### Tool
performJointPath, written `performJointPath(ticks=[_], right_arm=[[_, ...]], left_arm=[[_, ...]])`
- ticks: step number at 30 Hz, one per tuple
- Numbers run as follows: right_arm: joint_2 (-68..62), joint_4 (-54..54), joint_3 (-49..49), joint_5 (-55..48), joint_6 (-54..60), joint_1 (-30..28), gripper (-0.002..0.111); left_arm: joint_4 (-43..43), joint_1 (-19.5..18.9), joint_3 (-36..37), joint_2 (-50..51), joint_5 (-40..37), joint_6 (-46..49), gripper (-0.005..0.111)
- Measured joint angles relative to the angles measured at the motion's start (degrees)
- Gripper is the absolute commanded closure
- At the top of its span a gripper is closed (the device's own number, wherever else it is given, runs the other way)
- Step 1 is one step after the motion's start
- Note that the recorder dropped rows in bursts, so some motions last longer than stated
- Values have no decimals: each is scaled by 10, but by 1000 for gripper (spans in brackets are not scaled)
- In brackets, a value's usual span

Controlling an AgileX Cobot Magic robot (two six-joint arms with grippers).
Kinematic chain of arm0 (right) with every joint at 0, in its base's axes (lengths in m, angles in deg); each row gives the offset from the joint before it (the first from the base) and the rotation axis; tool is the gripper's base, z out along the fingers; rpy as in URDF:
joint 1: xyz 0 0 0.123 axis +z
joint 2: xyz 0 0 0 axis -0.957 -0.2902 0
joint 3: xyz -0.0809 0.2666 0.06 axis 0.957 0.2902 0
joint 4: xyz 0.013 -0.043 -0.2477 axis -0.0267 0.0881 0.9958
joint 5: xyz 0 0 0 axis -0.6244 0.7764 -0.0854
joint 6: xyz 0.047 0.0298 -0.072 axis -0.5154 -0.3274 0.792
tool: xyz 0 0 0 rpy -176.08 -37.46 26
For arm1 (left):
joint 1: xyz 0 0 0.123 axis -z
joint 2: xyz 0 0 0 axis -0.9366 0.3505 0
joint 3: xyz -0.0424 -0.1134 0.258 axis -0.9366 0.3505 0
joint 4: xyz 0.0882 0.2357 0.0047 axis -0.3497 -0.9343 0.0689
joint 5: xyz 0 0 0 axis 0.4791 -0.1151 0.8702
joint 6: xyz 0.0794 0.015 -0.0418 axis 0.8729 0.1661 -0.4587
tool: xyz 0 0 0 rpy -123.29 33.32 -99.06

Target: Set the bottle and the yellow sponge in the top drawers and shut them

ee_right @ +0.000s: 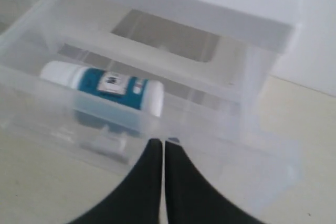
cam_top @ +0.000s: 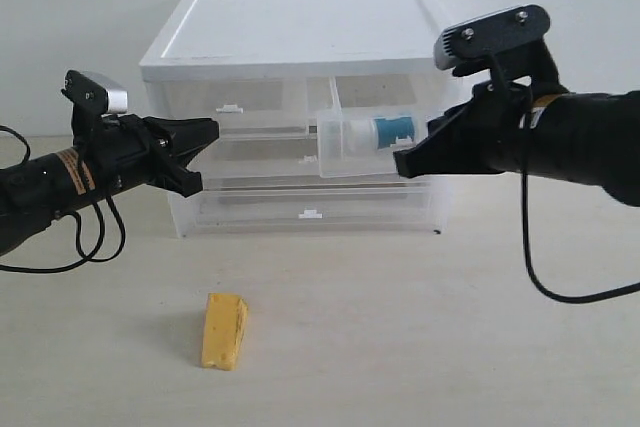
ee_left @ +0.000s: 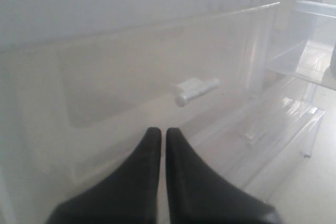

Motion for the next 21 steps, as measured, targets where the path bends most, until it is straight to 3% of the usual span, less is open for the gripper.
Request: performJointPath(ticks=[21], right_arm=[[-69,4,-95,40,19,16,108]], left_arm=[[-1,0,-1,1,-1,1,103]])
